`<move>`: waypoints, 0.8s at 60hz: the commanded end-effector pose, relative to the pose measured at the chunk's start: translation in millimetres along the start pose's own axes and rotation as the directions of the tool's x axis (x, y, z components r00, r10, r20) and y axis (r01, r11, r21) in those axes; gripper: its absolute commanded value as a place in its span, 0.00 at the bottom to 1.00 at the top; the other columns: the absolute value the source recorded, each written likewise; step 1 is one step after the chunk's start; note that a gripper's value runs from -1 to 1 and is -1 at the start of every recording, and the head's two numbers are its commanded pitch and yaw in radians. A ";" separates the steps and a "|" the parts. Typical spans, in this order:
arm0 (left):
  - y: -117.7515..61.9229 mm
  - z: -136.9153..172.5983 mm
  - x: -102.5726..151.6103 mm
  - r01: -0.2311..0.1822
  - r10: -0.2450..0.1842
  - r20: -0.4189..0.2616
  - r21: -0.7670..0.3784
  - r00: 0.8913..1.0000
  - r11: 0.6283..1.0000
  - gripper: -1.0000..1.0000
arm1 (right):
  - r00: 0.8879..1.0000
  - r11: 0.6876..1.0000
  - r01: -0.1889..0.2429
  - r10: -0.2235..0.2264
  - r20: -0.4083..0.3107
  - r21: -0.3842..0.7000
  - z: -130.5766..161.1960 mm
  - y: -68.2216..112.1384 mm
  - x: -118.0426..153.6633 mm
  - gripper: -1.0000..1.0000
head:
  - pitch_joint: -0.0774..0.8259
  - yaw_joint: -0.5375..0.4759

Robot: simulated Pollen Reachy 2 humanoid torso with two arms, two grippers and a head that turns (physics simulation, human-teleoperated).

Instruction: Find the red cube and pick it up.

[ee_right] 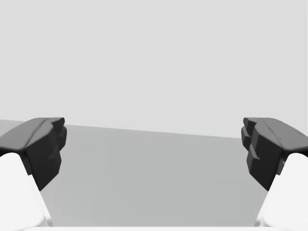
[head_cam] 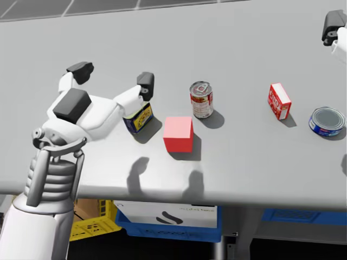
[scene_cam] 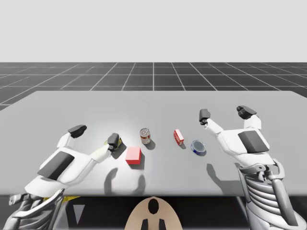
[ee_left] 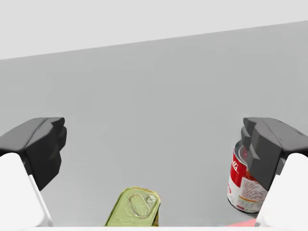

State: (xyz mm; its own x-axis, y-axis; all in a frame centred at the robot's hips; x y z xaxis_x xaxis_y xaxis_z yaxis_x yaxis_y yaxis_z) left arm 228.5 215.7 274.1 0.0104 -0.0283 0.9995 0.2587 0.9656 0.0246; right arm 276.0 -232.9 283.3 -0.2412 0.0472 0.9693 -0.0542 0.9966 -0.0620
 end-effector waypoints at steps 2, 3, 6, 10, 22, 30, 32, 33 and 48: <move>-19.5 36.9 -20.7 -0.017 0.010 -0.085 -0.084 0.996 0.996 0.00 | 1.000 1.000 -0.001 0.001 -0.001 0.000 0.2 0.7 -0.5 0.00 | 0.92 0.71; -20.4 38.5 -22.5 -0.016 0.008 -0.088 -0.086 0.996 0.996 0.00 | 1.000 1.000 0.000 0.000 -0.001 0.000 0.2 0.7 -0.6 0.00 | 0.92 0.71; -24.2 44.1 -30.1 -0.018 0.007 -0.104 -0.098 0.995 0.995 0.00 | 1.000 1.000 0.000 0.000 0.000 -0.001 0.0 0.8 -0.7 0.00 | 0.92 0.71; -32.1 49.9 -44.2 -0.011 -0.005 -0.134 -0.120 0.991 0.993 0.00 | 1.000 1.000 -0.001 0.001 0.000 -0.001 -0.1 1.2 -0.8 0.00 | 0.92 0.71; -58.6 45.1 -85.9 -0.043 0.004 -0.210 -0.180 0.978 0.983 0.00 | 1.000 1.000 -0.001 0.001 0.000 0.000 -0.7 1.7 -1.6 0.00 | 0.93 0.71; -70.5 37.7 -100.3 -0.087 0.042 -0.231 -0.186 0.972 0.979 0.00 | 1.000 1.000 -0.003 0.003 0.002 -0.003 0.0 1.8 -1.4 0.00 | 0.93 0.71; -73.1 34.7 -102.9 -0.088 0.044 -0.232 -0.180 0.972 0.980 0.00 | 1.000 1.000 -0.003 0.003 0.003 -0.002 -0.1 2.0 -1.4 0.00 | 0.93 0.71; -74.9 32.7 -104.5 -0.094 0.051 -0.234 -0.178 0.971 0.980 0.00 | 1.000 1.000 -0.003 0.003 0.003 -0.001 -0.1 2.1 -1.5 0.00 | 0.93 0.71; -94.5 5.9 -116.9 -0.093 0.070 -0.241 -0.086 0.968 0.992 0.00 | 1.000 1.000 0.001 -0.001 0.006 -0.007 0.7 -0.4 -0.8 0.00 | 0.93 0.71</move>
State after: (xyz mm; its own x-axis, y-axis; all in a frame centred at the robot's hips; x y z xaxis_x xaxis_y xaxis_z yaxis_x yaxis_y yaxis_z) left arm 186.3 158.3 162.5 0.2458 -0.1220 0.9616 0.4017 0.9157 0.0135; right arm 276.3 -232.1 282.0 -0.2453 0.0503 0.9681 -0.0510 0.9966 -0.0647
